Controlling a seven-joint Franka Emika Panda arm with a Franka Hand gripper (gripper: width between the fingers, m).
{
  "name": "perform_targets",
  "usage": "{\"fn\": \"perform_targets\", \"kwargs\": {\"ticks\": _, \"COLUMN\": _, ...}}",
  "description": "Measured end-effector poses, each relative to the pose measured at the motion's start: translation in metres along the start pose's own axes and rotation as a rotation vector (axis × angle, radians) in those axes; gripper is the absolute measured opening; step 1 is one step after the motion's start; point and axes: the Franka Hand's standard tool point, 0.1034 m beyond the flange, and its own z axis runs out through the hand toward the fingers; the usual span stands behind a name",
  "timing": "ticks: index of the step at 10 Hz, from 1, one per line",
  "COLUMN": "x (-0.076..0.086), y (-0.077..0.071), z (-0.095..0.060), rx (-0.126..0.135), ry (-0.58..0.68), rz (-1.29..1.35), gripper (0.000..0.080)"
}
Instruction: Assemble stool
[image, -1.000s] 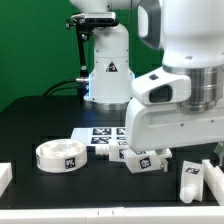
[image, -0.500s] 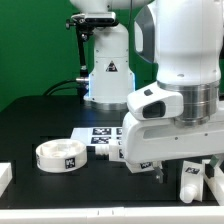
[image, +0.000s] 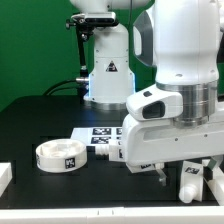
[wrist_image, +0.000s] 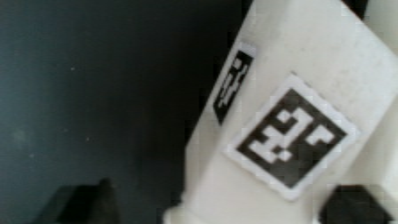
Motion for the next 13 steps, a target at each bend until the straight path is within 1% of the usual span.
{"fn": "perform_targets", "kwargs": {"ticks": 1, "x": 0.000, "y": 0.000, "z": 0.000, "rx": 0.000, "ry": 0.000, "rz": 0.000, "gripper": 0.0423}}
{"fn": "perform_targets", "kwargs": {"ticks": 2, "x": 0.000, "y": 0.000, "z": 0.000, "rx": 0.000, "ry": 0.000, "rz": 0.000, "gripper": 0.0423}}
{"fn": "perform_targets", "kwargs": {"ticks": 3, "x": 0.001, "y": 0.000, "z": -0.001, "rx": 0.000, "ry": 0.003, "rz": 0.000, "gripper": 0.0222}}
{"fn": "perform_targets", "kwargs": {"ticks": 4, "x": 0.001, "y": 0.000, "z": 0.000, "rx": 0.000, "ry": 0.002, "rz": 0.000, "gripper": 0.0089}}
{"fn": "perform_targets", "kwargs": {"ticks": 5, "x": 0.001, "y": 0.000, "z": 0.000, "rx": 0.000, "ry": 0.002, "rz": -0.001, "gripper": 0.0028}}
{"fn": "perform_targets", "kwargs": {"ticks": 6, "x": 0.001, "y": 0.000, "z": 0.000, "rx": 0.000, "ry": 0.002, "rz": -0.005, "gripper": 0.0028}}
{"fn": "perform_targets", "kwargs": {"ticks": 7, "x": 0.001, "y": 0.002, "z": -0.001, "rx": 0.000, "ry": 0.001, "rz": -0.025, "gripper": 0.0005}}
{"fn": "perform_targets", "kwargs": {"ticks": 9, "x": 0.007, "y": 0.001, "z": -0.006, "rx": -0.001, "ry": 0.008, "rz": -0.047, "gripper": 0.0001}}
{"fn": "perform_targets", "kwargs": {"ticks": 10, "x": 0.006, "y": 0.001, "z": -0.005, "rx": 0.000, "ry": 0.006, "rz": -0.047, "gripper": 0.0001}}
{"fn": "perform_targets", "kwargs": {"ticks": 11, "x": 0.005, "y": 0.003, "z": -0.006, "rx": 0.006, "ry": -0.001, "rz": -0.028, "gripper": 0.0024}}
{"fn": "perform_targets", "kwargs": {"ticks": 12, "x": 0.002, "y": 0.006, "z": -0.014, "rx": 0.028, "ry": -0.019, "rz": 0.041, "gripper": 0.0024}}
{"fn": "perform_targets", "kwargs": {"ticks": 13, "x": -0.002, "y": 0.007, "z": -0.020, "rx": 0.035, "ry": -0.024, "rz": 0.122, "gripper": 0.0206}}
